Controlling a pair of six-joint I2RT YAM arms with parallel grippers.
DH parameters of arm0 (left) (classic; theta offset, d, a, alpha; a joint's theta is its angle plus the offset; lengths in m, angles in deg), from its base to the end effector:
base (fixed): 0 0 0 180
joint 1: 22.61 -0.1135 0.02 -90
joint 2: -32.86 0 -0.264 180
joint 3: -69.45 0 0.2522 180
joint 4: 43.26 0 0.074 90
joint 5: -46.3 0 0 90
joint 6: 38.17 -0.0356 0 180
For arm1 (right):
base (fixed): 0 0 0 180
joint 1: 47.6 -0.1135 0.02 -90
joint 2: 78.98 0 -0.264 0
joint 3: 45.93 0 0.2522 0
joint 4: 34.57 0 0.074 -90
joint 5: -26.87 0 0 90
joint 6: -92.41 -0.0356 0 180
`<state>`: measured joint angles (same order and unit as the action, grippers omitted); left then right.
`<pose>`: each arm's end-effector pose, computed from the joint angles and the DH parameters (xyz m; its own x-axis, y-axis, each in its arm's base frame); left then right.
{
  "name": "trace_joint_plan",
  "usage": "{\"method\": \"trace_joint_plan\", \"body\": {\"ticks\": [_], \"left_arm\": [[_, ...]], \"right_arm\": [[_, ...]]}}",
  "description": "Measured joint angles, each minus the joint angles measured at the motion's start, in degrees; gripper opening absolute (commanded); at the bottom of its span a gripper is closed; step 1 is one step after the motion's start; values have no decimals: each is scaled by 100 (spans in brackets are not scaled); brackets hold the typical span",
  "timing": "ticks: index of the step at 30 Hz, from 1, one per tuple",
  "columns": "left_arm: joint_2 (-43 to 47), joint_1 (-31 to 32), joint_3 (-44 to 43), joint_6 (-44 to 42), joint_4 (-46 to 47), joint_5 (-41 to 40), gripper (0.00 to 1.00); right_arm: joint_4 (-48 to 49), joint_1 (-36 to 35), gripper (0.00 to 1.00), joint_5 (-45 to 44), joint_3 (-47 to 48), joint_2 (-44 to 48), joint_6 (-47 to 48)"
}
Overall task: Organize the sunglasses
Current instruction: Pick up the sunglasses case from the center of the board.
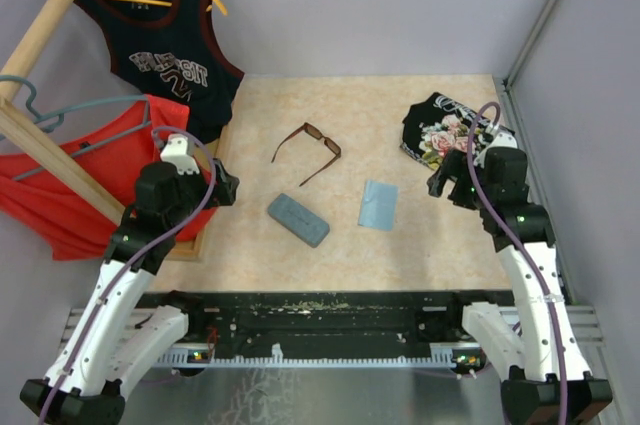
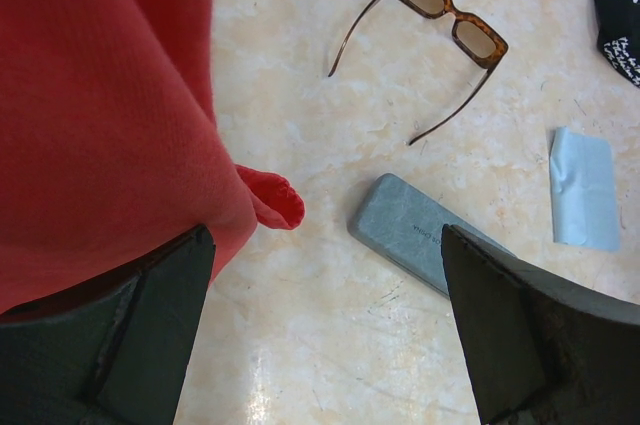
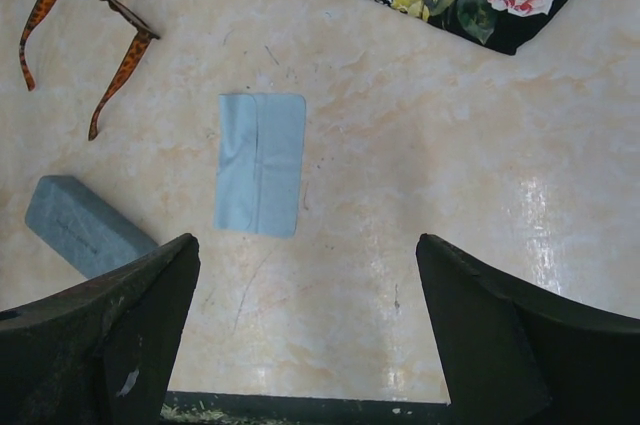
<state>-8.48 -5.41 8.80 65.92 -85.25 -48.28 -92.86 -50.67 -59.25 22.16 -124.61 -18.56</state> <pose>0.1545 -0.0448 0.3291 -0.4119 -0.1265 -0.9024 0.1280 0.9725 -0.1948 0.1569 0.0108 0.3345 -0.5846 0.3262 -0.7429 0.1081 0.9388 0.3271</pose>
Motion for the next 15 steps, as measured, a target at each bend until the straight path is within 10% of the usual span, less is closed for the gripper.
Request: {"method": "trace_joint_plan", "body": {"ticks": [15], "left_arm": [[76, 0, 44, 0, 7, 15, 100]], "right_arm": [[0, -70, 92, -35, 2, -232, 177]]}}
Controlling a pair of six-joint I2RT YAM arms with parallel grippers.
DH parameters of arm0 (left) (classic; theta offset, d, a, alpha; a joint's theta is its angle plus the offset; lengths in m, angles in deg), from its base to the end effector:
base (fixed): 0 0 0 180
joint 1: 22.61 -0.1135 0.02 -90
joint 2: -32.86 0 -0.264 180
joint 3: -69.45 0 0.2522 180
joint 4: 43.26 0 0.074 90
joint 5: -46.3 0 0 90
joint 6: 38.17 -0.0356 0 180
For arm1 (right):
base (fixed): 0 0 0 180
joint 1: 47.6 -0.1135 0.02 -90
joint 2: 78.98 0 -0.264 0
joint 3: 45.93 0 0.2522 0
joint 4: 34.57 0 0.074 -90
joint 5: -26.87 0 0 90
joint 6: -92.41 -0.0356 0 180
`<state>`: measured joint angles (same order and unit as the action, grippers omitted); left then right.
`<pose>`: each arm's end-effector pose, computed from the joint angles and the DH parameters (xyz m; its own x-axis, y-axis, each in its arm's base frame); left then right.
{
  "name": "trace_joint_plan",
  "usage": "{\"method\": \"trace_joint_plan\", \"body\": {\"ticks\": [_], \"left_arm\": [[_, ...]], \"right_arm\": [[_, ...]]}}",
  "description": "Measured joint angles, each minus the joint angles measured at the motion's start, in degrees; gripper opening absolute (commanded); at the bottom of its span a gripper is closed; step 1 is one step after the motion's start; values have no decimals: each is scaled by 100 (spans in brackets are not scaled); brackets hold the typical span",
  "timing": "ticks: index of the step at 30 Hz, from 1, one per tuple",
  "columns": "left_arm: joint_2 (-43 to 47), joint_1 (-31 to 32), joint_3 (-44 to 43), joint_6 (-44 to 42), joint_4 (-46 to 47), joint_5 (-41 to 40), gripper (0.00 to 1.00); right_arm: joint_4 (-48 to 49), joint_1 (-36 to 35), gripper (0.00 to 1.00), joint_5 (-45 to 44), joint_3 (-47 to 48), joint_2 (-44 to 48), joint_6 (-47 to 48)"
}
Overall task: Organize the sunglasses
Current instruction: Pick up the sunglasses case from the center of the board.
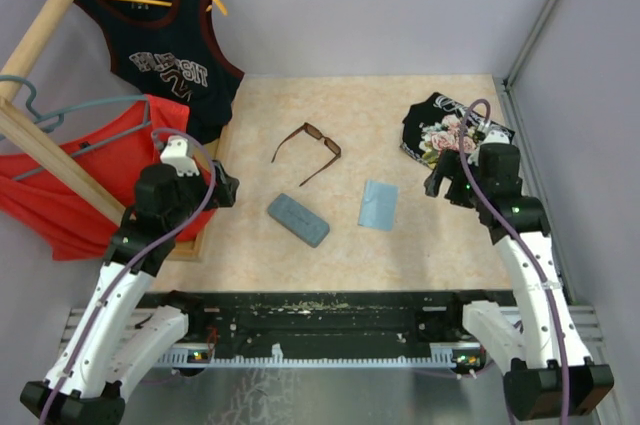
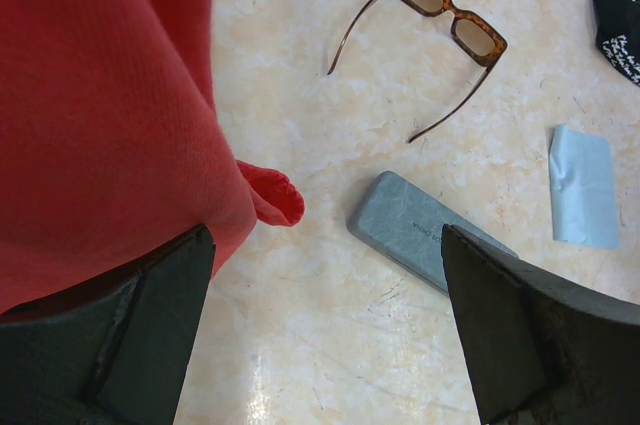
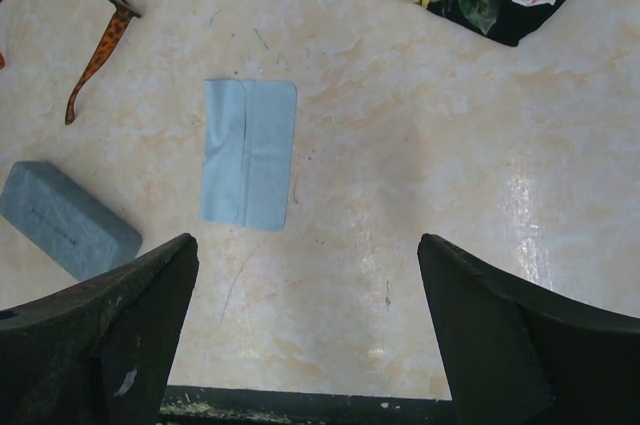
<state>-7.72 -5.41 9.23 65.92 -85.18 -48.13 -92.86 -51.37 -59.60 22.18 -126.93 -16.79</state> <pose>0.1521 -0.0442 0.3285 -0.4064 -0.1283 -0.9046 0.1316 0.9716 -0.1969 0.1656 0.0131 0.3288 -0.6193 0.2881 -0.7304 0.0950 0.9509 0.2946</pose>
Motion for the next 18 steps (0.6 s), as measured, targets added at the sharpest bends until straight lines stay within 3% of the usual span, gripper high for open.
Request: {"method": "trace_joint_plan", "body": {"ticks": [7, 18], "left_arm": [[2, 0, 105, -2, 35, -2, 100], [4, 0, 173, 0, 144, 0, 100]], "right_arm": [[90, -1064, 93, -382, 138, -774, 4], [1226, -2728, 93, -337, 568, -2288, 170]]}}
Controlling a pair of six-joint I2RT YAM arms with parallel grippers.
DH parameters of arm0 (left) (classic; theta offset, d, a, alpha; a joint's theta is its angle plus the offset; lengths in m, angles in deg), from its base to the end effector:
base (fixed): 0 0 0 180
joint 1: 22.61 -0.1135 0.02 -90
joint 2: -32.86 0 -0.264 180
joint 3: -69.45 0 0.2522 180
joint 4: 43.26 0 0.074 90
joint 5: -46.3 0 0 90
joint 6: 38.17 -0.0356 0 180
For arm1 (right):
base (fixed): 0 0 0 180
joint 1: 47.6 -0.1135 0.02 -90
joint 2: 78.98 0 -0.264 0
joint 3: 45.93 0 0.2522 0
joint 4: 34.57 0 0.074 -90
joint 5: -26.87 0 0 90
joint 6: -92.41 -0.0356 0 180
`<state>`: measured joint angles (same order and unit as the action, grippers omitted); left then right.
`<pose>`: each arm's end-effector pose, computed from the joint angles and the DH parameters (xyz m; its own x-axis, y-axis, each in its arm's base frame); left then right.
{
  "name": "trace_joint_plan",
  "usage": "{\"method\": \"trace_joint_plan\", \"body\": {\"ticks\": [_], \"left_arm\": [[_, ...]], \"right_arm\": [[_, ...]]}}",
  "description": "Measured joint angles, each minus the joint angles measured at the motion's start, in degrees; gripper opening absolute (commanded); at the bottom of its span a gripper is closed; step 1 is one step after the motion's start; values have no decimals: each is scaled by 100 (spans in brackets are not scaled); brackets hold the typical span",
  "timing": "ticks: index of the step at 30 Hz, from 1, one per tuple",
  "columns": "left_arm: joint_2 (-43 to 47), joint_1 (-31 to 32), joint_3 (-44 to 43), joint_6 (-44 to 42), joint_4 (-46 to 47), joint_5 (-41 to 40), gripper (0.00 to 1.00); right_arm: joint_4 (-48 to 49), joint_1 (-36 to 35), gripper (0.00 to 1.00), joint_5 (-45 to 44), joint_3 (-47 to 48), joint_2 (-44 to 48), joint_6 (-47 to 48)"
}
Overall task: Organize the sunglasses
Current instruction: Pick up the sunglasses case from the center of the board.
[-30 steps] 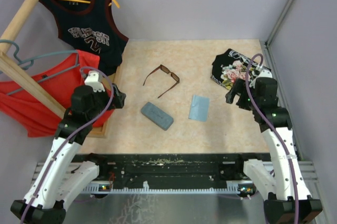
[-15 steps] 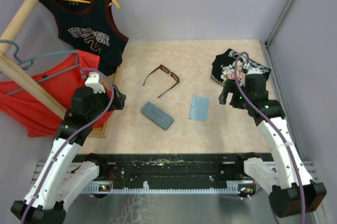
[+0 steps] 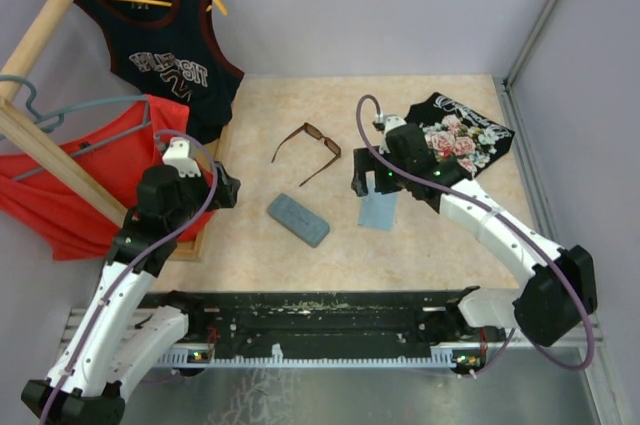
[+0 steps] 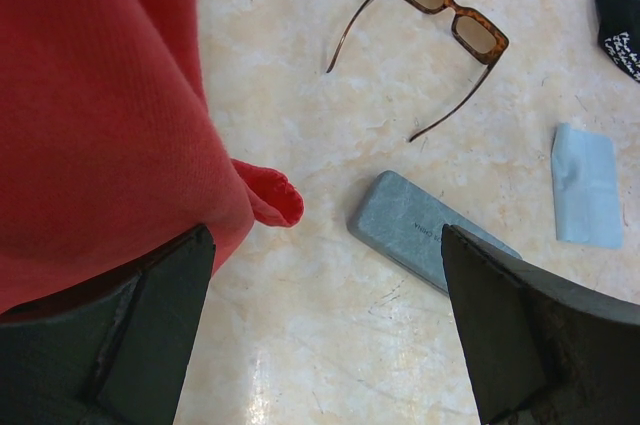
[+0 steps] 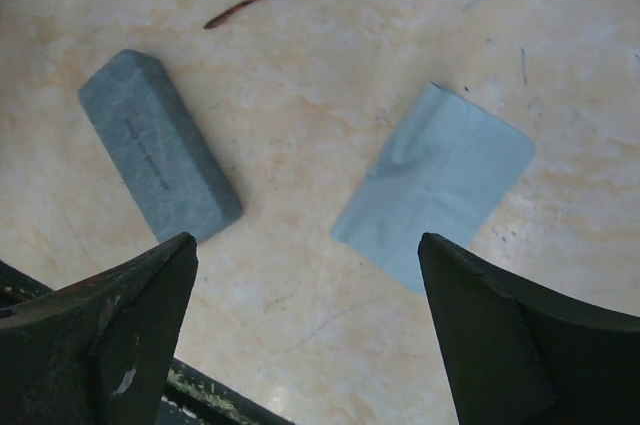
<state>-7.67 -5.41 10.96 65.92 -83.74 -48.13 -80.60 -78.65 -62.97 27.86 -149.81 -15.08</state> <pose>0.1540 -0.0448 0.3209 -0.4101 -0.1271 -0.9032 0.1308 0.9718 -0.1962 0.2272 0.1369 0.3010 -0.7135 -0.0788 -0.6962 -0.3178 0.9220 0.2214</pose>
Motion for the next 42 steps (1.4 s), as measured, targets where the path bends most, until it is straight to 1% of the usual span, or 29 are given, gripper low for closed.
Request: {"method": "trace_joint_plan", "body": {"ticks": [7, 9, 12, 15, 21, 26, 30, 34, 42], "left_arm": [[28, 0, 11, 0, 20, -28, 100], [48, 0, 11, -2, 22, -48, 100], [87, 0, 11, 0, 22, -98, 100], [160, 0, 11, 2, 22, -153, 100], [501, 0, 33, 4, 31, -280, 100], [769, 0, 42, 11, 109, -363, 100], [785, 0, 46, 22, 125, -372, 100], [739, 0, 61, 24, 122, -372, 100], [739, 0, 66, 24, 125, -372, 100]], "right_arm": [[1541, -48, 94, 527, -37, -723, 0], [1803, -63, 95, 667, -7, -1008, 59], [1808, -151, 96, 804, 208, -1519, 258], [1777, -402, 96, 885, 531, -2009, 555], [1757, -1023, 96, 955, 881, -2422, 984], [1596, -1598, 96, 697, 1460, -3095, 1338], [1294, -1956, 94, 387, 1851, -3615, 1591], [1069, -2133, 93, 195, 2061, -3974, 1735], [826, -2166, 92, 92, 2271, -4242, 1825]]}}
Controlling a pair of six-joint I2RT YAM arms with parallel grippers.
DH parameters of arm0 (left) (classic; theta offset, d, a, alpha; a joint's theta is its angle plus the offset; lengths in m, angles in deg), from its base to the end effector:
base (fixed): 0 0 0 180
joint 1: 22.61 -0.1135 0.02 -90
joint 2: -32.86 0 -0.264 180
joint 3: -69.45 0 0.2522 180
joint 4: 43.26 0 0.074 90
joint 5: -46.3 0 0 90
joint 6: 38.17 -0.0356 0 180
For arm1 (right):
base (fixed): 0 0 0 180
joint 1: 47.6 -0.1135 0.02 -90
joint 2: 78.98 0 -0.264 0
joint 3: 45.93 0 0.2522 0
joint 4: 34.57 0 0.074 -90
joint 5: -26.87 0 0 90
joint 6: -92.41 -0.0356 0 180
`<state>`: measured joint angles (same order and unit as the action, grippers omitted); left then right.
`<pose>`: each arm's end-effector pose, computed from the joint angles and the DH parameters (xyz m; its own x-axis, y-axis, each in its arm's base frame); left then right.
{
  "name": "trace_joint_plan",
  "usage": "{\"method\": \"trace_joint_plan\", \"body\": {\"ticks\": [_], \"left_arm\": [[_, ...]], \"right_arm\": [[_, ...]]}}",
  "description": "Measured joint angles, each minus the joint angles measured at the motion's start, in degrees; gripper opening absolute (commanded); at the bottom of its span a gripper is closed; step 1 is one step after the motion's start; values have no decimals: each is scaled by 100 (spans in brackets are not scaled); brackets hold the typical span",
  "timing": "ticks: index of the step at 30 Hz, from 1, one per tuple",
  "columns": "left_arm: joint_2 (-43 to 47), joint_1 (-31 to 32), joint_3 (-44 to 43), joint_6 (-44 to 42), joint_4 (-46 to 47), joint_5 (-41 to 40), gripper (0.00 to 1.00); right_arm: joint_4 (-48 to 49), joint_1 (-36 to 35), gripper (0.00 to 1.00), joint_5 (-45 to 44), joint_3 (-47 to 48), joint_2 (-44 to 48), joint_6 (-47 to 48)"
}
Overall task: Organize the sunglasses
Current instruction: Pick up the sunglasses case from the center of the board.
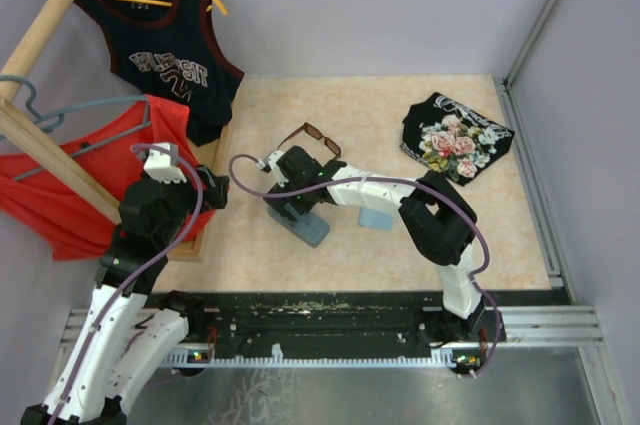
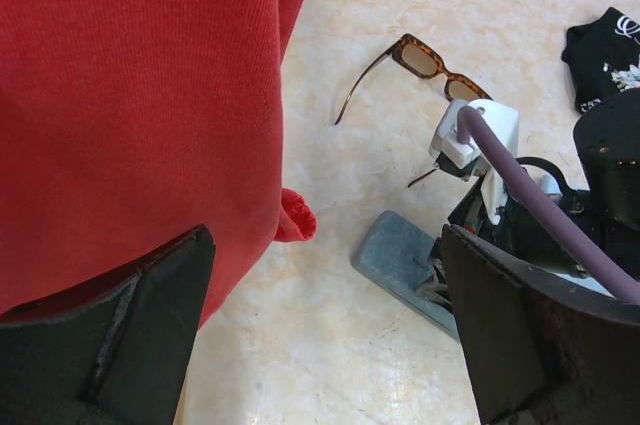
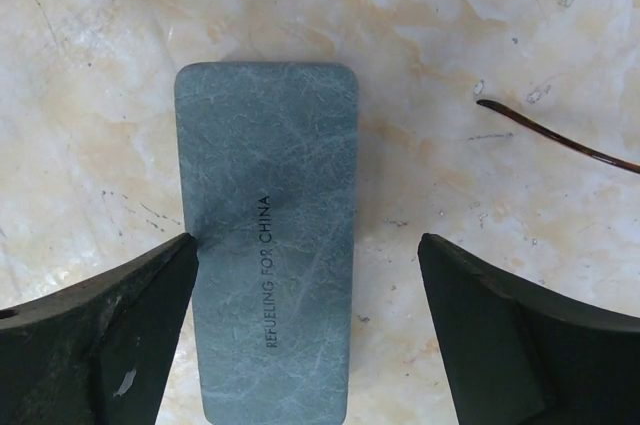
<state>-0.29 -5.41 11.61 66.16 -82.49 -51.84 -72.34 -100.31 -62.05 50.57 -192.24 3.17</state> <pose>0.1294 -0.0348 0.3358 -0.2724 -0.1722 -0.9467 0.0974 0.9739 -0.2051 0.2596 0.3420 0.1941 -0.4827 -0.6558 -0.5804 -0.8085 0.5884 0.0077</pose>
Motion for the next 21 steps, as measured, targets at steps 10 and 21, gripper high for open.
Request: {"method": "trace_joint_plan", "body": {"ticks": [10, 21], "left_arm": [[0, 0, 0, 0, 0, 2, 100], [-2, 0, 2, 0, -2, 2, 100]], "right_arm": [[-195, -90, 92, 144, 175, -83, 122], [-374, -168, 90, 216, 402, -402, 181]]}}
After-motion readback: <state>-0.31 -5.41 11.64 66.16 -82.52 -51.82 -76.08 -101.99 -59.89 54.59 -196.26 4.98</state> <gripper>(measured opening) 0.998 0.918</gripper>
